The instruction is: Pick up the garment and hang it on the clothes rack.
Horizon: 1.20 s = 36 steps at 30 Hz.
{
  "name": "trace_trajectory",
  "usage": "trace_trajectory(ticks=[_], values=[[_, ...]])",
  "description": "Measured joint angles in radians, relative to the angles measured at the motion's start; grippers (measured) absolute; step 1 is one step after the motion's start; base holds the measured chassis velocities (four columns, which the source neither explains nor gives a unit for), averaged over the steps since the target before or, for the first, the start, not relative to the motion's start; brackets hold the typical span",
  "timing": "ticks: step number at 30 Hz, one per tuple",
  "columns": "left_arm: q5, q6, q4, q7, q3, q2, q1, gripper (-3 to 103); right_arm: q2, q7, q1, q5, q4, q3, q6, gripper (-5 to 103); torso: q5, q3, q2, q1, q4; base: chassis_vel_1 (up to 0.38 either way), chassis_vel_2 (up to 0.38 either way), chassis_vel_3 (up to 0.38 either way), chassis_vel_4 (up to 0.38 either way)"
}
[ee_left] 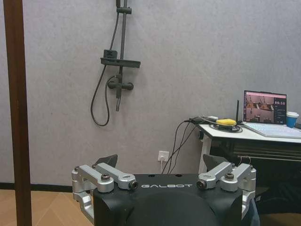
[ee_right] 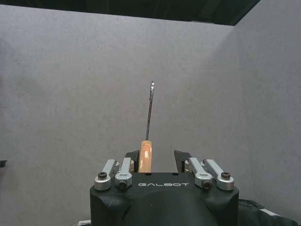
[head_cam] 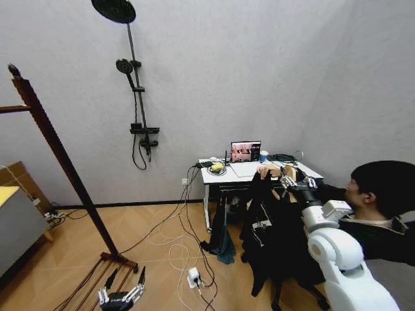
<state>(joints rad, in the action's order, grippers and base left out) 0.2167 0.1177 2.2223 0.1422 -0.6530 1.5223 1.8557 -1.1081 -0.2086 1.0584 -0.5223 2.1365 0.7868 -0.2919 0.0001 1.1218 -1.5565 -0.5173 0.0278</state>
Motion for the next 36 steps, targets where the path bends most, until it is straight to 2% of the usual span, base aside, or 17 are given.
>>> trace_trajectory(ticks=[2,3,5,6,7,9,10,17,21,22,28,36], values=[[0.000,0.000,0.000,0.000,0.000,0.000,0.000,100,-0.001,0.000,0.000,0.000,-0.001,0.000,0.001,51,0.0000,0.000,0.000,0.000,0.0000,0.000,0.000,0.000,0.000],[0.000,0.000,0.000,0.000,0.000,0.000,0.000,100,-0.002,0.000,0.001,0.000,-0.002,0.000,0.005,36,0.0000,0.000,0.000,0.000,0.0000,0.000,0.000,0.000,0.000],[0.000,0.000,0.000,0.000,0.000,0.000,0.000,100,-0.003,0.000,0.002,0.000,-0.002,0.001,0.007,36,0.0000,0.000,0.000,0.000,0.0000,0.000,0.000,0.000,0.000],[0.000,0.000,0.000,0.000,0.000,0.000,0.000,100,-0.004,0.000,0.003,0.000,-0.002,0.002,0.010,25,-0.0001,0.000,0.000,0.000,0.0000,0.000,0.000,0.000,0.000],[0.000,0.000,0.000,0.000,0.000,0.000,0.000,100,-0.005,0.000,0.005,0.000,-0.001,0.002,0.014,19,0.0000,0.000,0.000,0.000,0.0000,0.000,0.000,0.000,0.000],[0.000,0.000,0.000,0.000,0.000,0.000,0.000,100,-0.005,0.001,0.006,-0.001,0.001,0.003,0.016,19,0.0000,0.000,0.000,0.000,0.0000,0.000,0.000,0.000,0.000],[0.000,0.000,0.000,0.000,0.000,0.000,0.000,100,-0.005,0.003,0.009,-0.003,0.006,0.003,0.019,12,-0.0002,0.000,0.000,0.000,-0.0005,0.000,0.000,0.000,0.000],[0.000,0.000,0.000,0.000,0.000,0.000,0.000,100,0.013,0.004,0.014,-0.019,0.014,0.014,0.028,10,0.0000,0.000,0.000,0.000,0.0006,0.000,0.000,0.000,0.000],[0.000,0.000,0.000,0.000,0.000,0.000,0.000,100,0.039,0.061,0.033,-0.081,0.072,-0.003,0.063,10,-0.0001,0.000,0.000,0.000,-0.0001,0.000,0.000,0.000,0.000],[0.000,0.000,0.000,0.000,0.000,0.000,0.000,100,0.019,0.086,0.047,-0.091,0.120,-0.040,0.066,10,-0.0001,0.000,0.000,0.000,0.0000,0.000,0.000,0.000,0.000],[0.000,0.000,0.000,0.000,0.000,0.000,0.000,100,-0.015,0.148,0.097,-0.123,0.182,-0.088,0.079,10,-0.0002,0.000,0.000,0.000,0.0000,0.000,0.000,0.000,0.000],[0.000,0.000,0.000,0.000,0.000,0.000,0.000,100,-0.010,0.167,0.095,-0.120,0.178,-0.094,0.079,10,-0.0001,0.000,0.000,0.000,0.0001,0.000,0.000,0.000,0.000]])
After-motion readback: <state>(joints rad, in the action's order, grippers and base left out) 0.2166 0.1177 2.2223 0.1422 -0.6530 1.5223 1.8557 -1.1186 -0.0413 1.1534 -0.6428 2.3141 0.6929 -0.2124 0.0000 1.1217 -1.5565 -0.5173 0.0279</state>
